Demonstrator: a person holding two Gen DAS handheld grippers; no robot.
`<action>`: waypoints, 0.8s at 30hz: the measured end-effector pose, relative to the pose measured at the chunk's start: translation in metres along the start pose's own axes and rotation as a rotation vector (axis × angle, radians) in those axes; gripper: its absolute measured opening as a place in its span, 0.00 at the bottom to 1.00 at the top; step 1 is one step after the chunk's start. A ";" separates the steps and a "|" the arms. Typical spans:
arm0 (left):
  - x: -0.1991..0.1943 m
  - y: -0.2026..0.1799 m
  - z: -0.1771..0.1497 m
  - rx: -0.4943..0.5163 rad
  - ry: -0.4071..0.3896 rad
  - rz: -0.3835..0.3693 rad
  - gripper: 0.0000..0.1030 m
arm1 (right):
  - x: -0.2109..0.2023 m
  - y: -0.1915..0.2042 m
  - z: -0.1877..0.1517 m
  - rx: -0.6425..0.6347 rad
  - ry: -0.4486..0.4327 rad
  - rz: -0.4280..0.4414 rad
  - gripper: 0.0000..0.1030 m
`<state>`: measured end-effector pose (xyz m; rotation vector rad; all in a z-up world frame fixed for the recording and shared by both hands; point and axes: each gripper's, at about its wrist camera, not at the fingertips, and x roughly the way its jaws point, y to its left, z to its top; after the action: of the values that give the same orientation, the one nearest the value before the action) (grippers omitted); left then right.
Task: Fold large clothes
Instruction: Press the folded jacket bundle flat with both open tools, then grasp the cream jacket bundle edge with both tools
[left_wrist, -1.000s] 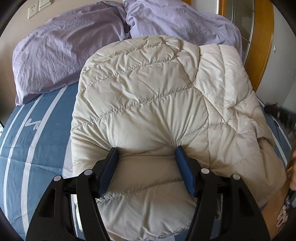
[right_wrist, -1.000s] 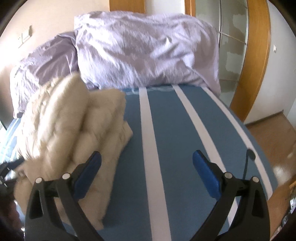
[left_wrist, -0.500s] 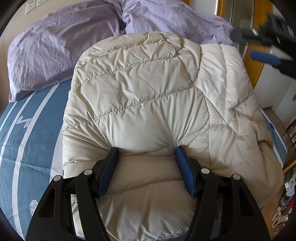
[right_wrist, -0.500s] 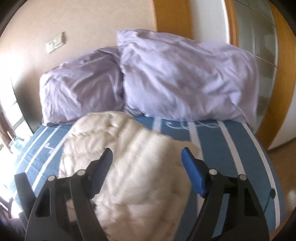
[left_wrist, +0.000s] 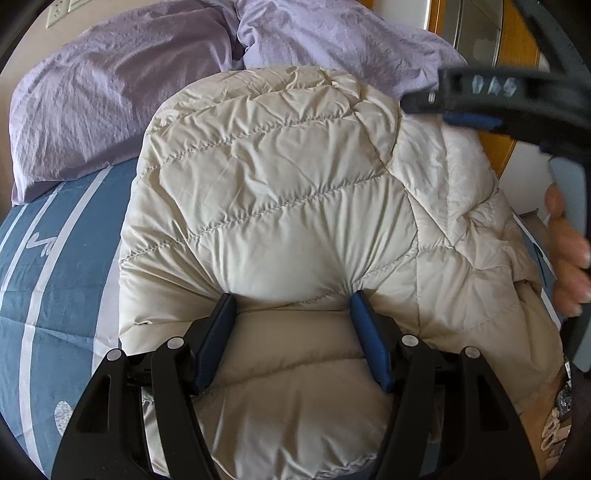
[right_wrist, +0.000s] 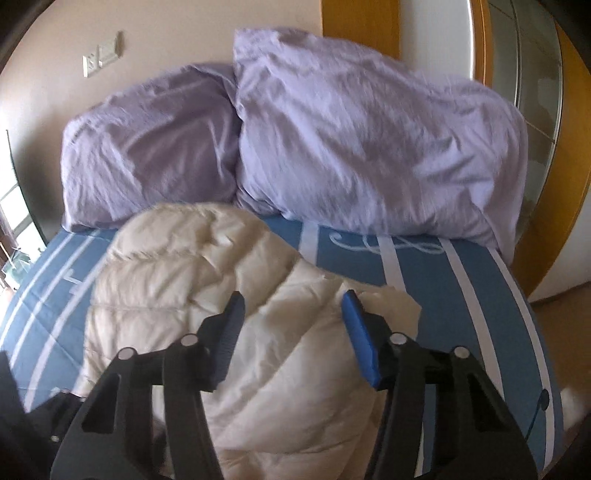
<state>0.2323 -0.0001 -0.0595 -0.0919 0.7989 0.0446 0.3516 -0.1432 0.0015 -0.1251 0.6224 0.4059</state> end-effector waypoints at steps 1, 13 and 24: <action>0.000 0.000 0.000 0.001 0.000 -0.003 0.63 | 0.004 -0.003 -0.002 0.006 0.011 -0.003 0.50; 0.000 0.006 0.003 -0.001 -0.021 -0.037 0.65 | 0.040 -0.026 -0.026 0.060 0.074 -0.007 0.46; -0.016 0.000 0.004 0.021 -0.073 -0.065 0.66 | 0.061 -0.046 -0.043 0.111 0.097 0.022 0.46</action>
<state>0.2243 -0.0001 -0.0453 -0.0956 0.7228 -0.0221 0.3916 -0.1749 -0.0691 -0.0323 0.7412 0.3874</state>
